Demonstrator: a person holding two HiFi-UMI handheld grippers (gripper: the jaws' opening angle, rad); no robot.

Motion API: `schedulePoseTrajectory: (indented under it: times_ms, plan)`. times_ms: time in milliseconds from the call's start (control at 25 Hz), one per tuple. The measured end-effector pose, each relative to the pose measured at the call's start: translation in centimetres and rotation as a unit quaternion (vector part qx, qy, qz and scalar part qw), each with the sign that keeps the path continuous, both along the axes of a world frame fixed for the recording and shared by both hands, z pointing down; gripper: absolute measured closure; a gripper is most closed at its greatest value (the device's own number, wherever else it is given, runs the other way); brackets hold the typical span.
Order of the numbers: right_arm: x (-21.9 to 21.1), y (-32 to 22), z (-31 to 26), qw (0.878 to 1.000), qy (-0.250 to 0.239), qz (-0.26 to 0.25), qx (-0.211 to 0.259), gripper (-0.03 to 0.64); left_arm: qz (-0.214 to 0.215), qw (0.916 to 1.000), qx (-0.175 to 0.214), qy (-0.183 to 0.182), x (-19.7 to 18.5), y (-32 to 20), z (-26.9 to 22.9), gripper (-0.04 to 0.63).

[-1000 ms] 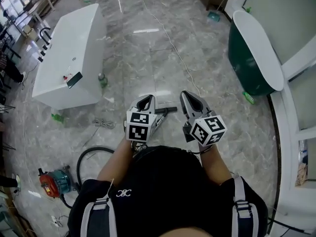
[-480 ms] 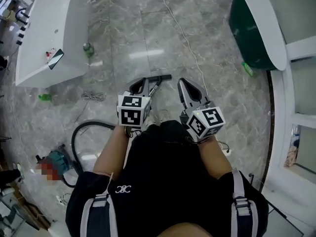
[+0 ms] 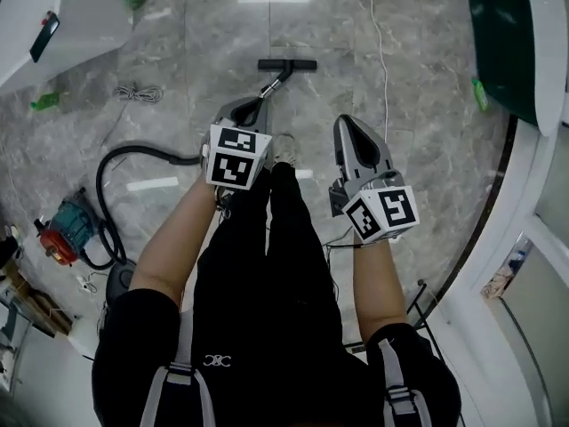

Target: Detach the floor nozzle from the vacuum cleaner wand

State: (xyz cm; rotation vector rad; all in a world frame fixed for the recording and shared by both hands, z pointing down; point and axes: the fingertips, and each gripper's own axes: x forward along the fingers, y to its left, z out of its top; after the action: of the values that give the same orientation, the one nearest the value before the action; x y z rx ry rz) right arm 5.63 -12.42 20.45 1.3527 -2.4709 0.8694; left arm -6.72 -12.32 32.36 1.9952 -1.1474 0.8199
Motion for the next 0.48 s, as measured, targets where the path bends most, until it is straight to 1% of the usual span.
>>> schedulePoseTrajectory:
  times_ms: [120,200,280,400,480]
  plan:
    - [0.6,-1.0,6.9,0.999,-0.018,0.014,-0.028,0.601,0.000,0.9995,-0.032,0.005,1.4,-0.1,9.2,0.591]
    - [0.1,-1.4,11.9,0.999,-0.027,0.007,-0.037,0.601,0.001,0.9989,-0.047,-0.002,1.7,0.2,16.3,0.591]
    - [-0.5,-1.2,17.2,0.999,-0.026,-0.005,-0.042,0.601,0.008,0.9976,-0.065,-0.022,1.3,1.3,23.9,0.591]
    - [-1.1,0.3,25.2,0.998,-0.006,-0.033,-0.047,0.601,0.020,0.9924,-0.110,-0.051,0.0,5.2,35.0,0.591]
    - [-1.2,1.1,30.4,0.997,-0.009,-0.049,-0.062,0.602,0.045,0.9886,-0.122,-0.076,-0.8,7.1,41.2,0.591]
